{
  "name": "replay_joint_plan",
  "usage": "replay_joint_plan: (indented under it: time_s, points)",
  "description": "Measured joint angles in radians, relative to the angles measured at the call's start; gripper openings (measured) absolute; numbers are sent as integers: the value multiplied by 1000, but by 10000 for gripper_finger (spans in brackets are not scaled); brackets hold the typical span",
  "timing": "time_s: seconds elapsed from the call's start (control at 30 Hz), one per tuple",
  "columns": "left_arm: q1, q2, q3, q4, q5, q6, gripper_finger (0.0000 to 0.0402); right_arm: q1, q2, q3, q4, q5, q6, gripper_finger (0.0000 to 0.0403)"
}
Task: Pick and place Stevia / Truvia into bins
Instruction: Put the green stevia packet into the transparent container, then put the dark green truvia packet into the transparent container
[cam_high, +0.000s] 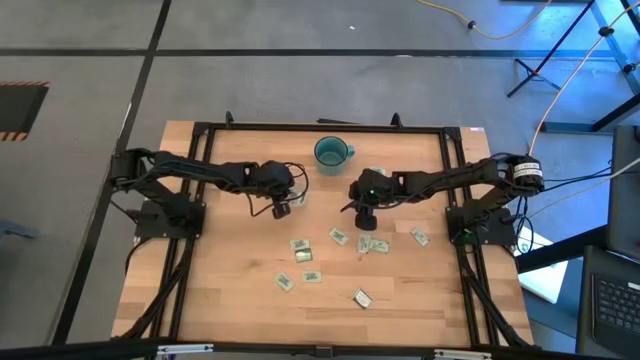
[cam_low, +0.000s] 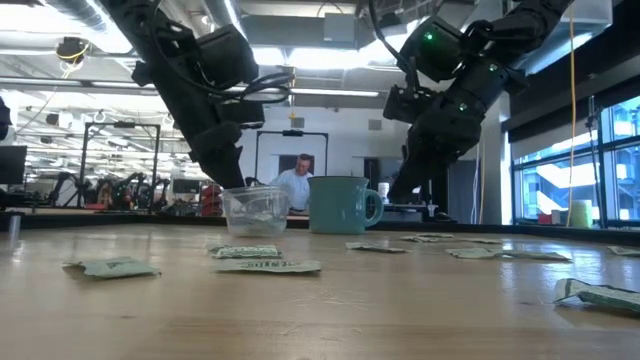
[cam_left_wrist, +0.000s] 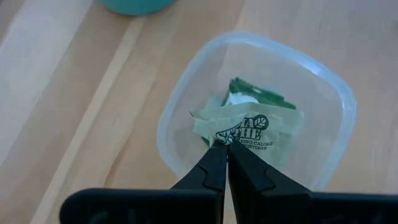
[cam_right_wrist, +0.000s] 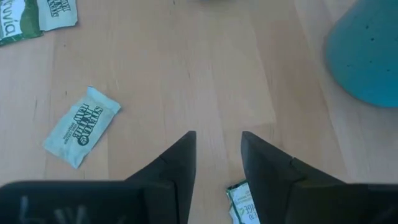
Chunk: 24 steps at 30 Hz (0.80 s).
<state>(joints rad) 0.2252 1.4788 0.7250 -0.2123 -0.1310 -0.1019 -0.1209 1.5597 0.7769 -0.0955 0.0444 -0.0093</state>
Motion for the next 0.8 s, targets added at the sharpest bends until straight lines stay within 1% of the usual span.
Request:
replay_joint_plan:
  time_s: [0.1, 0.23, 0.33, 0.47, 0.57, 0.7, 0.8]
  points:
    - [-1, 1, 0, 1, 5, 8, 15, -1, 0, 0, -2, 15, 2, 131]
    - [-1, 1, 5, 6, 5, 8, 34, -3, 0, 0, -28, 114, 32, 131]
    - [-1, 1, 40, -11, 11, 3, 47, -11, 0, 0, -66, 142, 61, 131]
    - [-1, 1, 105, -26, 42, 28, 55, -35, 0, 0, -116, 132, 106, 131]
    - [-1, 1, 148, -19, 51, 37, 55, -60, 2, 0, -120, 110, 122, 127]
    - [-1, 1, 160, 13, 51, 37, 51, -94, 5, 0, -120, 44, 127, 111]
    - [-1, 1, 161, 13, 51, 37, 50, -101, 5, 0, -127, 17, 105, 99]
